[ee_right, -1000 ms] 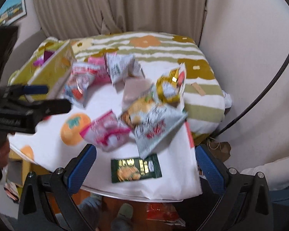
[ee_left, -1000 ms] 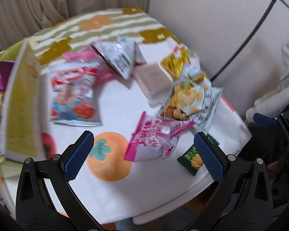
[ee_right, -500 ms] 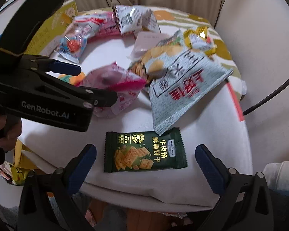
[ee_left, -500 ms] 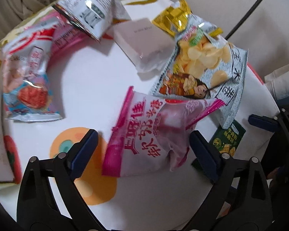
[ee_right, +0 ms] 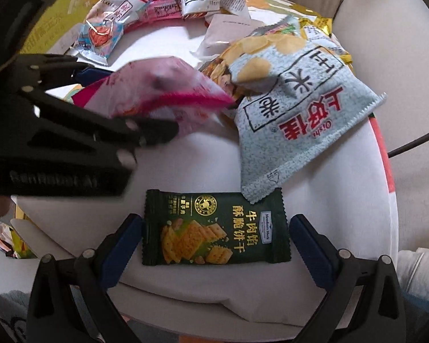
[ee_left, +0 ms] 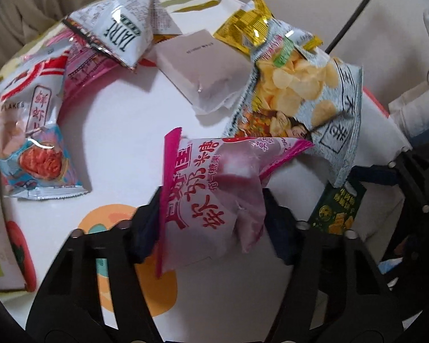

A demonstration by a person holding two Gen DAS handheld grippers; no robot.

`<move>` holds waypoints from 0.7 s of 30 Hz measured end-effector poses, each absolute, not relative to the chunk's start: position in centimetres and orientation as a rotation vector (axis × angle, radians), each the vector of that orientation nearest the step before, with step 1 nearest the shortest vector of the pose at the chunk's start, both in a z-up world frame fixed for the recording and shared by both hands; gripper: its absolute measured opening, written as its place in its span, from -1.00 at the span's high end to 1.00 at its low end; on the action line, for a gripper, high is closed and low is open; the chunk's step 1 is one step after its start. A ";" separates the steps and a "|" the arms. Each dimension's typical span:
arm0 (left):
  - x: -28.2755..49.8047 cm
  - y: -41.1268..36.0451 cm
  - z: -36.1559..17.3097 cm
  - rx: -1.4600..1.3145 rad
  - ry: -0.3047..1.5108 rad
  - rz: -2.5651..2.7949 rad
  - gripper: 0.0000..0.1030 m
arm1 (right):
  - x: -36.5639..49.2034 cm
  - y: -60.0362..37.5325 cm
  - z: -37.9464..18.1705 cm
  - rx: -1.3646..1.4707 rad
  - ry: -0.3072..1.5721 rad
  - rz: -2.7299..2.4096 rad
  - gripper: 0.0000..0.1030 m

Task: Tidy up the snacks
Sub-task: 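Grasp the pink candy bag with the left gripper while the right grasps the green cracker pack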

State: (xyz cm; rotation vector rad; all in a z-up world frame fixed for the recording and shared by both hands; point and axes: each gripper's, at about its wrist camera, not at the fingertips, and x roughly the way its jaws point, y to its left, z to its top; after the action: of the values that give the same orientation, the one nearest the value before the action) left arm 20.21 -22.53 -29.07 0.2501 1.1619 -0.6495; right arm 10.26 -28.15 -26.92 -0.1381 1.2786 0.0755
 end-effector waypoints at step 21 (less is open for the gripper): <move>19.2 -16.8 -27.1 0.164 1.154 -0.570 0.00 | 9.6 -28.5 -24.9 -0.022 1.239 0.119 -0.18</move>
State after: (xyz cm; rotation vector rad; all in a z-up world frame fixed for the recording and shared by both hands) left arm 19.19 -16.78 -27.07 0.1639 1.1536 -0.5702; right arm 9.57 -28.52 -24.90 -0.0220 1.2393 0.1192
